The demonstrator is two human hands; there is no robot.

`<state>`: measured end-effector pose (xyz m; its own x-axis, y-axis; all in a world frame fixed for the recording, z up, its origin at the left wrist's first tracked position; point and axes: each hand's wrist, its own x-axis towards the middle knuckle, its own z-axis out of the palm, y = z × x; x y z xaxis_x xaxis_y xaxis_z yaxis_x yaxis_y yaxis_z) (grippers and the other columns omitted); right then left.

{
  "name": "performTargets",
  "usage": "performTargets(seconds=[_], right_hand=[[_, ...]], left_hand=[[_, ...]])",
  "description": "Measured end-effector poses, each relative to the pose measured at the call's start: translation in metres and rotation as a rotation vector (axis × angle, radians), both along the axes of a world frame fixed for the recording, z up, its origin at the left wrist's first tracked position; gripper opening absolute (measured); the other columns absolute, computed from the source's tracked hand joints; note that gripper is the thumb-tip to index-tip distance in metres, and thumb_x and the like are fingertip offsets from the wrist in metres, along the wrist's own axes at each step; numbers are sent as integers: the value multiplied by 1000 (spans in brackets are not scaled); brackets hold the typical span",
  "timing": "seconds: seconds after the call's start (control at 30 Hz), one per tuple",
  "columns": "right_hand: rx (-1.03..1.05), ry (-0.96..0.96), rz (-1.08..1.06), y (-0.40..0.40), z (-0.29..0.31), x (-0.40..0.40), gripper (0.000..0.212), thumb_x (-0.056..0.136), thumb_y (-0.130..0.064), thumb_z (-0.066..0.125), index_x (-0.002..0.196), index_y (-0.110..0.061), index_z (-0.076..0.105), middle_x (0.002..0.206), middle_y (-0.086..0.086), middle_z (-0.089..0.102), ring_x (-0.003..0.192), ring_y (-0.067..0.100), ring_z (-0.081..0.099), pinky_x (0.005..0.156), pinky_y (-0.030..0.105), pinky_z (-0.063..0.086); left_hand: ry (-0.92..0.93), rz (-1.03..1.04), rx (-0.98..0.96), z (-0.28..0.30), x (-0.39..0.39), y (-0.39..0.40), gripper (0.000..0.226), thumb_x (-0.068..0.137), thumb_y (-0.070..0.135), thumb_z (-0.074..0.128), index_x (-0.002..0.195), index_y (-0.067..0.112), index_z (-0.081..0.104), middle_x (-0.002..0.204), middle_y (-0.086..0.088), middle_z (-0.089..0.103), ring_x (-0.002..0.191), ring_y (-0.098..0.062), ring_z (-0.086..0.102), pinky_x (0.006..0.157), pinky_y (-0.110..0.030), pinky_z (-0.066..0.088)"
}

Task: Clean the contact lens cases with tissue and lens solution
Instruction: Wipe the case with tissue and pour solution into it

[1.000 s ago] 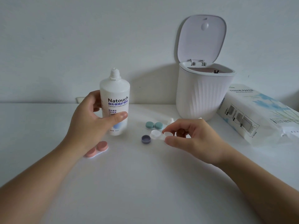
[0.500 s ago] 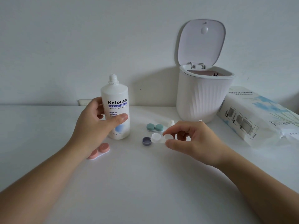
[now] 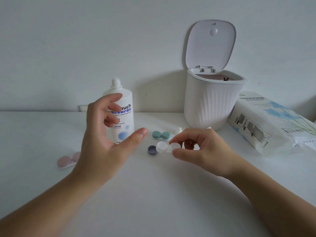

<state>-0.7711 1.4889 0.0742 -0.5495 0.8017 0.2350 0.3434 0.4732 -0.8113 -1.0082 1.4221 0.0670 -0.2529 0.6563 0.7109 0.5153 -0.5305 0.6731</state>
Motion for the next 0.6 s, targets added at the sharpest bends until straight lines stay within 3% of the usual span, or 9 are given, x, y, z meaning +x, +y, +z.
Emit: performTargets(seconds=[0.13,0.23,0.4,0.6], right_hand=[[-3,-4,8,-1,0,0,12,81,-20,81,90,-28,79,79,-9,65,68,11,51,67,21,45],[1,-5,17,-2,0,-1,12,78,-26,80,91,-28,79,82,-5,67,70,14,53,69,25,47],[15,-12,30,-3,0,-1,15,75,-32,78,90,-29,79,81,-5,66,71,12,54,71,29,47],[18,-24,38,-6,1,-3,16,74,-35,78,89,-31,78,83,-3,67,73,15,56,69,26,47]], left_hand=[[-4,-82,-82,-5,6,-2,58,68,49,78,118,47,48,106,14,52,89,-13,51,88,-17,40],[103,-178,-309,-10,7,-2,52,67,58,75,114,45,57,105,16,60,90,-12,54,84,-12,42],[211,-238,-572,-18,9,2,59,59,73,72,114,57,60,104,27,69,85,-5,63,85,-36,53],[147,-256,-669,-17,11,3,51,55,76,71,104,62,65,94,27,73,70,0,58,78,-36,52]])
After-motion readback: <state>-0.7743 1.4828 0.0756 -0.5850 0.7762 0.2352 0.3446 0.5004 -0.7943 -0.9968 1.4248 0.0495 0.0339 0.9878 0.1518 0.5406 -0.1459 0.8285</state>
